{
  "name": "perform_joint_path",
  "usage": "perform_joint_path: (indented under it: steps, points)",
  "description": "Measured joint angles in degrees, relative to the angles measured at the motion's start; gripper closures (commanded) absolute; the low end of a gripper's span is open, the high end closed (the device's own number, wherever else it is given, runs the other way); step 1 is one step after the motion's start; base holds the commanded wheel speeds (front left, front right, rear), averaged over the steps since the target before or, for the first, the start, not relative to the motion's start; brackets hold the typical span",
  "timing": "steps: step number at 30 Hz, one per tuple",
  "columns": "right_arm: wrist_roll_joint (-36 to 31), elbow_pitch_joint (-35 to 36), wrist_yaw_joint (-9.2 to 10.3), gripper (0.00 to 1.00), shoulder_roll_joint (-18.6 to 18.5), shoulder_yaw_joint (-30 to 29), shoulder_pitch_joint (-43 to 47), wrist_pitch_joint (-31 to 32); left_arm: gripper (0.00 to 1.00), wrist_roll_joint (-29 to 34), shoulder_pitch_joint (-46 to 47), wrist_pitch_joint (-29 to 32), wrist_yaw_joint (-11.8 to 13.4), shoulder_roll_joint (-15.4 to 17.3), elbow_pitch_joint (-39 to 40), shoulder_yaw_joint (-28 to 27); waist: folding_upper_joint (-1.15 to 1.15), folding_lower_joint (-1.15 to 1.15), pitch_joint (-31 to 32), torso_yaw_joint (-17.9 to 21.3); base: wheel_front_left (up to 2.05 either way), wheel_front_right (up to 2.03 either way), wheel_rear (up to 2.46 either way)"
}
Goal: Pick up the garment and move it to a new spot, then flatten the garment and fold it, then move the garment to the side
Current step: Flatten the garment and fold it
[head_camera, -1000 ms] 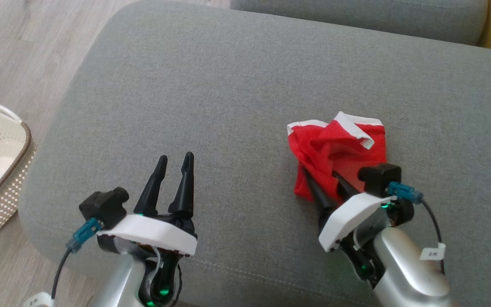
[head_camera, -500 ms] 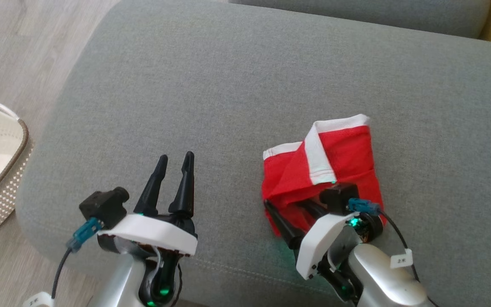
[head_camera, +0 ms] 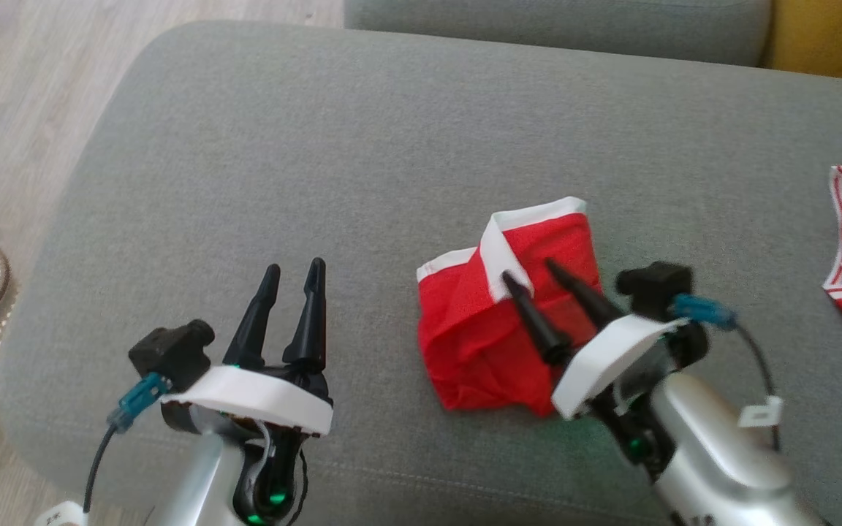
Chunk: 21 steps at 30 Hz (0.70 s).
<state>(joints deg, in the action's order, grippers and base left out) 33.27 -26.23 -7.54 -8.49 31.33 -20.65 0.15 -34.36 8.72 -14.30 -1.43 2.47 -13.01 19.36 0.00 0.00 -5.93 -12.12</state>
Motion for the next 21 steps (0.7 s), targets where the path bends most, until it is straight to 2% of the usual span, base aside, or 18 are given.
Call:
perform_joint_path:
  steps: [8,16,21]
  points:
    - [-3.3,5.8,0.01,0.00,-2.6,-9.6,2.6,0.3,0.00,0.0,0.0,0.0,0.0,0.0,0.4,-0.2,0.00,0.00,0.5,2.1,0.00,0.00,0.00]
    - [-9.0,10.2,0.01,0.00,-2.5,-18.8,6.4,-0.3,0.00,0.0,0.0,0.0,-0.1,0.0,0.4,-0.2,0.00,0.00,0.8,2.4,0.00,0.00,0.00]
    - [-13.6,12.2,0.00,0.00,-2.4,-22.1,8.1,-2.8,0.00,0.0,0.0,0.0,-0.1,0.0,0.7,-0.2,0.00,0.00,1.1,2.4,0.00,0.00,0.00]
